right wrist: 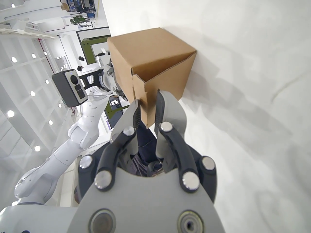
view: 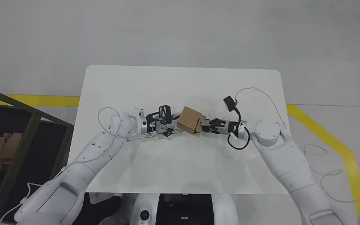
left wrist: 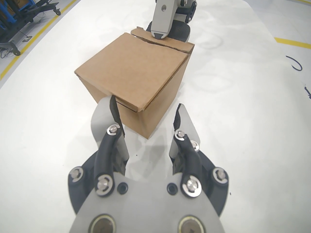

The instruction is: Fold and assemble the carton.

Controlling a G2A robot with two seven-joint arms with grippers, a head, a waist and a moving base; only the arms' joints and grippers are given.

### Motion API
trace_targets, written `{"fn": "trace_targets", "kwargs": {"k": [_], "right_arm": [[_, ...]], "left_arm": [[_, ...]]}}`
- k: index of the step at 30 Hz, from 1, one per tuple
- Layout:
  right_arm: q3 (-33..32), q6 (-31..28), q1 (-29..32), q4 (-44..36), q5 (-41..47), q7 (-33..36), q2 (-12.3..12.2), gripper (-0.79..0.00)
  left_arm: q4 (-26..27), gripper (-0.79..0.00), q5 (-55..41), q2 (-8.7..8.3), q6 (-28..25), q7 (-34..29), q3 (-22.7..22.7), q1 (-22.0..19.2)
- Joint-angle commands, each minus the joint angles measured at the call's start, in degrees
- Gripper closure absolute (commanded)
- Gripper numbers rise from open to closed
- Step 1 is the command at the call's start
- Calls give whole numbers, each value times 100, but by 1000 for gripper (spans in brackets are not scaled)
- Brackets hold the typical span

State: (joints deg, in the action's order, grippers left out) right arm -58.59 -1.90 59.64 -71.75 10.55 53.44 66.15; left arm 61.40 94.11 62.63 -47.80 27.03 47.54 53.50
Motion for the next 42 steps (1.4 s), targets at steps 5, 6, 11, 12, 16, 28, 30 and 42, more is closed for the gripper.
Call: {"fn": "trace_targets", "kwargs": {"k": [5, 6, 11, 12, 16, 28, 30, 42], "right_arm": [[36, 7, -37, 39, -13, -18, 15, -111], [42, 9, -42, 38, -20, -25, 17, -111], [76, 15, -70, 21, -31, -51, 32, -102], [83, 20, -79, 20, -38, -58, 35, -102], [120, 35, -114, 6, -51, -80, 50, -95], [246, 54, -251, 76, -120, -145, 106, -114], [201, 48, -220, 62, -135, -147, 92, -135], [-237, 96, 180, -351, -205, -118, -58, -234]], "left_arm": [[4, -446, 13, -1, 15, 5, 6, 5], [4, -446, 7, -2, 20, 9, 11, 7], [26, -446, 21, -7, 11, 15, 19, 15], [29, -446, 21, -8, 10, 15, 21, 16], [58, -443, 26, -9, 1, 4, 21, 23], [70, -449, 16, -2, 3, -44, 12, 33], [50, -449, 7, -3, 4, -48, 20, 32], [-54, -477, -31, -43, 62, 8, 152, 65]]}}
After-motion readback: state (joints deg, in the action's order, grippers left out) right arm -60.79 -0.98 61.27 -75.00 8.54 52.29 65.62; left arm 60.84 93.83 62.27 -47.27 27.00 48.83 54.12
